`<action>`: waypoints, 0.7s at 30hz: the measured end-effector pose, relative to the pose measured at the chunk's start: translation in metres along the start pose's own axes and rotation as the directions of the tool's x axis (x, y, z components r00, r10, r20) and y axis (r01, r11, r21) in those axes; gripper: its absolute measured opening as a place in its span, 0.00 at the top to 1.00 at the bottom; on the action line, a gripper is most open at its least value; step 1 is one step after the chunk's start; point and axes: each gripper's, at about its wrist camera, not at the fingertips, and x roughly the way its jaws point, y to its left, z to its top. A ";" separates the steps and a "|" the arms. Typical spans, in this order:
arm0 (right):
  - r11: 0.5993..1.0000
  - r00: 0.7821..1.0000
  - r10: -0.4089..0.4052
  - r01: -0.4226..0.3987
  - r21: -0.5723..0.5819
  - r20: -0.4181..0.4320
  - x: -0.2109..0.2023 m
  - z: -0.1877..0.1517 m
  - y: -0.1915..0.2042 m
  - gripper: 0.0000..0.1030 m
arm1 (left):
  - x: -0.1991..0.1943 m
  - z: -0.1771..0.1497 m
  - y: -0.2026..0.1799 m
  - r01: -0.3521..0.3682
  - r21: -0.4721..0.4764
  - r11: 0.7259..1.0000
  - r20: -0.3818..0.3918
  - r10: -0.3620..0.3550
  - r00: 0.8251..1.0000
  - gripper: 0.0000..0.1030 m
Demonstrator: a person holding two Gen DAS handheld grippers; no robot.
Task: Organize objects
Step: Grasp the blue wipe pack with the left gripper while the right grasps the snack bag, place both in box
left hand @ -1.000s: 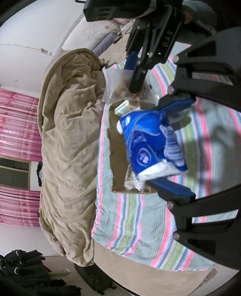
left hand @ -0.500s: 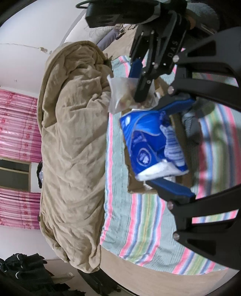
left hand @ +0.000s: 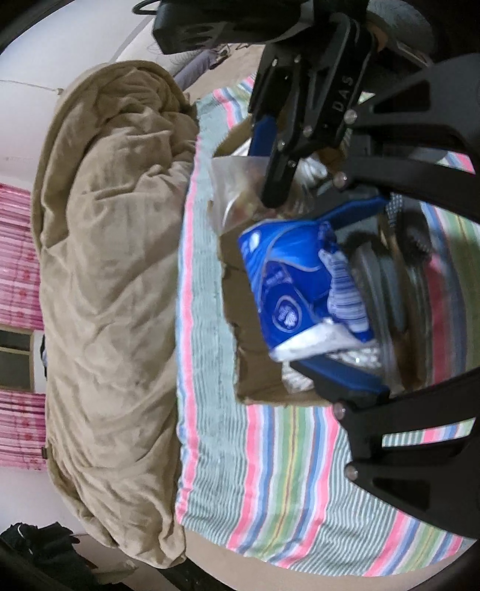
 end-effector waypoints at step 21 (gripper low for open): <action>0.999 0.999 -0.028 0.027 0.021 0.040 -0.036 -0.002 0.005 0.35 | -0.032 -0.012 -0.010 -0.021 0.035 0.999 0.006 0.021 1.000 0.13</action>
